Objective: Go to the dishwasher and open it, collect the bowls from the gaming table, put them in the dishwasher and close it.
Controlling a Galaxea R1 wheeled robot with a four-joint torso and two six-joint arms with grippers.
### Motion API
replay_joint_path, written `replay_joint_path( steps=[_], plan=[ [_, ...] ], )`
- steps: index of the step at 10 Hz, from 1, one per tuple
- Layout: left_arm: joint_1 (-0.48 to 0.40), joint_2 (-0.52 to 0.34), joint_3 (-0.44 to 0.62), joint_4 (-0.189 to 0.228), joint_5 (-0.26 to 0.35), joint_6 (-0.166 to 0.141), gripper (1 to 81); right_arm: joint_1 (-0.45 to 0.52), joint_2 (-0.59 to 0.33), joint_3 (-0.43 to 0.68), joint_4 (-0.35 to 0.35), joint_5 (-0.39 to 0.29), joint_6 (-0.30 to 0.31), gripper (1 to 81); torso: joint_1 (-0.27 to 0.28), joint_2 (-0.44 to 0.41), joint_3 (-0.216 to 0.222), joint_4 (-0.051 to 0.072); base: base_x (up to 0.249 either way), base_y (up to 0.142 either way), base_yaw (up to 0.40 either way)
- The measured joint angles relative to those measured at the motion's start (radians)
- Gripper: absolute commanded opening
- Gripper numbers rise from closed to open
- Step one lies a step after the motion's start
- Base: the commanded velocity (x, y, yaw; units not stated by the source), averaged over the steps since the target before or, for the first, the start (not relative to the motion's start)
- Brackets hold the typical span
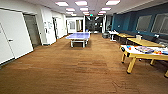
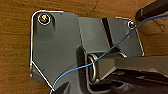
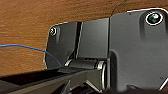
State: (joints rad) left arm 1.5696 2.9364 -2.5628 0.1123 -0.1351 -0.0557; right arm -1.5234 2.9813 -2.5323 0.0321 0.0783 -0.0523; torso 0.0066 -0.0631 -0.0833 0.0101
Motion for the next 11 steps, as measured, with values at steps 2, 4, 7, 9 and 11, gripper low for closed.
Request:
replay_joint_path(
  steps=[2,4,7,9,11],
  plan=[
    [0.000,0.001,0.000,0.000,0.000,0.000,81.1,0.000,-0.001,0.001,0.000,0.000,0.000,81.1,0.000,0.000,0.000,0.000,0.190,0.000,0.000],
    [0.000,0.003,0.000,0.000,0.000,0.001,81.1,0.000,-0.004,0.001,0.000,0.000,0.000,81.1,0.000,0.000,0.000,0.000,0.190,0.000,0.000],
    [0.000,0.005,0.000,0.000,0.000,0.001,81.1,0.000,-0.004,0.007,0.000,0.001,0.000,81.1,0.000,0.000,0.000,0.000,0.191,0.000,0.000],
    [0.000,0.008,0.000,0.000,0.000,0.001,81.1,0.000,-0.013,0.007,-0.001,0.000,0.000,81.1,0.000,0.000,0.000,0.000,0.190,0.000,0.000],
    [0.000,0.009,0.001,0.000,0.000,0.001,81.1,0.000,-0.014,0.007,-0.001,0.001,0.000,81.1,0.000,0.000,0.000,0.000,0.190,0.000,0.000]
  ],
)
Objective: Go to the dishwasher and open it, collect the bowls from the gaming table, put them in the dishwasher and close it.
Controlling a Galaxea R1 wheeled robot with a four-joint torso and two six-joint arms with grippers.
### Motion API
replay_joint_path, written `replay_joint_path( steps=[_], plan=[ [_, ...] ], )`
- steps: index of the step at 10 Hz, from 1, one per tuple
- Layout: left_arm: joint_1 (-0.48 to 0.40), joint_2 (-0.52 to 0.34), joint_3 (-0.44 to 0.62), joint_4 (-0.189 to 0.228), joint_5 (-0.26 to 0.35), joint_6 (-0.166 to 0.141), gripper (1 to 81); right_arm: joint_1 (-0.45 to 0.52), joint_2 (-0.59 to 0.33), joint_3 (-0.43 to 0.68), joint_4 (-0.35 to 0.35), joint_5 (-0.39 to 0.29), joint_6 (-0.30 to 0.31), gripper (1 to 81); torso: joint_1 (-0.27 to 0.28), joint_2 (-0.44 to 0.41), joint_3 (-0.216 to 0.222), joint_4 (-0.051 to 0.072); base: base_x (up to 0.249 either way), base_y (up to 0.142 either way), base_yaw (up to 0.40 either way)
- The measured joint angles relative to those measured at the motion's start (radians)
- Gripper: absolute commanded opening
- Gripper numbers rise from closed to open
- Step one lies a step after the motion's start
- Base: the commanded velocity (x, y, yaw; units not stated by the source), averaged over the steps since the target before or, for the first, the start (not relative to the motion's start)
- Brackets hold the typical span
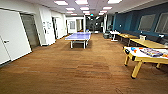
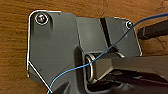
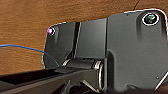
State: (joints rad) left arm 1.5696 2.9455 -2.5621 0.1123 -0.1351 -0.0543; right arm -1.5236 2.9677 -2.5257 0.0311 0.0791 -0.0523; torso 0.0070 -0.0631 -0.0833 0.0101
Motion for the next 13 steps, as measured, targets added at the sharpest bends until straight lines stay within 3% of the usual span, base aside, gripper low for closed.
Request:
replay_joint_path(
  steps=[13],
  plan=[
    [0.000,0.002,0.000,0.000,0.000,0.000,81.1,0.000,-0.002,0.001,-0.002,0.003,0.000,81.1,0.000,0.000,0.000,0.000,0.190,0.000,0.000]
  ],
)
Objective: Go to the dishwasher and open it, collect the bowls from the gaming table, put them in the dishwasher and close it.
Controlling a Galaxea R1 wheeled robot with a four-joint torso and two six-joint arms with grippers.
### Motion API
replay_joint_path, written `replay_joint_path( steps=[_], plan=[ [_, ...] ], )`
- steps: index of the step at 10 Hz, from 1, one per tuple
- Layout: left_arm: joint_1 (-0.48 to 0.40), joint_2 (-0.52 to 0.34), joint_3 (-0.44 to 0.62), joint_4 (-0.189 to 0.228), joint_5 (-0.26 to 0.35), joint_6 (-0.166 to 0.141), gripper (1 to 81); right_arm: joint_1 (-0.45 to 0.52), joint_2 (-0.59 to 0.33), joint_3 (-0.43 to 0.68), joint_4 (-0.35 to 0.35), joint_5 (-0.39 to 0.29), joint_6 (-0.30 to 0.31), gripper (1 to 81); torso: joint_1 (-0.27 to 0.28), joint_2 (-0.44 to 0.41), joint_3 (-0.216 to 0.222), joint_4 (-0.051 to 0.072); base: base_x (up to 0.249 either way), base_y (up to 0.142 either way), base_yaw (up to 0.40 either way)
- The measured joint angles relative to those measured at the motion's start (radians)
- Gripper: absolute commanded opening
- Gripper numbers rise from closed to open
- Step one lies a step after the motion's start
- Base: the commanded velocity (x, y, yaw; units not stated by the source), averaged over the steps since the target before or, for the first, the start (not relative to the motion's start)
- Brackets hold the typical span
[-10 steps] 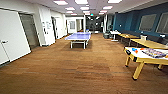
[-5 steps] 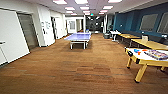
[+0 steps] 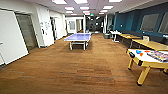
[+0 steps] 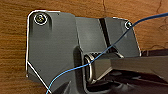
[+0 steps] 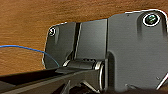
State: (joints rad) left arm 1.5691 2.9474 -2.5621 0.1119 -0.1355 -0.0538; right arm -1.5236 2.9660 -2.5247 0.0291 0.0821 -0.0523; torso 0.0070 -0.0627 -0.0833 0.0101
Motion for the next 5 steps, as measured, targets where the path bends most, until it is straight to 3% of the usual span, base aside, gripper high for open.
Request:
replay_joint_path(
  steps=[5],
  plan=[
    [0.000,0.001,0.000,0.000,0.000,0.000,81.1,0.000,0.000,0.000,0.000,0.000,0.000,81.1,0.000,0.000,0.000,0.000,0.191,0.000,0.000]
  ],
)
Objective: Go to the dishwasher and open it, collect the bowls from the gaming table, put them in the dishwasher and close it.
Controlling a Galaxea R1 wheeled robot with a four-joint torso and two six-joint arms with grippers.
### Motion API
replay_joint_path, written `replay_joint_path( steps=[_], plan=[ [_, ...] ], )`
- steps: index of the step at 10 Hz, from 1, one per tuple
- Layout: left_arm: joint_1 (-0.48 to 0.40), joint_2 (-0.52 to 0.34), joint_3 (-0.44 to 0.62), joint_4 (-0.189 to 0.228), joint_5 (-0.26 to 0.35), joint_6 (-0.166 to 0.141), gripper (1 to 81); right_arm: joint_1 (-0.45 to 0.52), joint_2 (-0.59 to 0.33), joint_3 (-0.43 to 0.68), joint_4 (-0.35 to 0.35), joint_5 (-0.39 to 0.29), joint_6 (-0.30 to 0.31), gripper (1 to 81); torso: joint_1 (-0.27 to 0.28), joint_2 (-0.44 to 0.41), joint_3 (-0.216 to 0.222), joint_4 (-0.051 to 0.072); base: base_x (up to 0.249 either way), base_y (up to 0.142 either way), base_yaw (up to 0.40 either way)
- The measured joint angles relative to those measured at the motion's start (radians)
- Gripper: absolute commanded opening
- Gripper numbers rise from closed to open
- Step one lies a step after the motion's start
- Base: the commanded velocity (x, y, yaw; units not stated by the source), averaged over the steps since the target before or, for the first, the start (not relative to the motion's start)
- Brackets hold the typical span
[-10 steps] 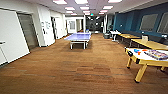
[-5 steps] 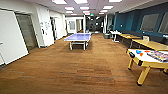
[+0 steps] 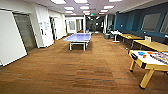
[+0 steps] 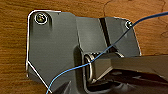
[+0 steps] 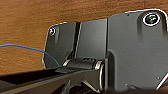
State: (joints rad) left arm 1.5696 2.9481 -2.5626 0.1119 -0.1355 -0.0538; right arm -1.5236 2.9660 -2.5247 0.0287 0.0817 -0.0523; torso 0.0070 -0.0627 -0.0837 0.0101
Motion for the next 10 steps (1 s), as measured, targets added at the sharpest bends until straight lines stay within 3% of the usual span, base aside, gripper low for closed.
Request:
replay_joint_path(
  steps=[10],
  plan=[
    [0.000,0.005,0.000,0.000,0.000,0.000,81.1,0.001,0.000,0.000,0.000,0.000,0.000,81.1,0.000,0.000,0.000,0.000,0.189,0.000,0.000]
  ],
)
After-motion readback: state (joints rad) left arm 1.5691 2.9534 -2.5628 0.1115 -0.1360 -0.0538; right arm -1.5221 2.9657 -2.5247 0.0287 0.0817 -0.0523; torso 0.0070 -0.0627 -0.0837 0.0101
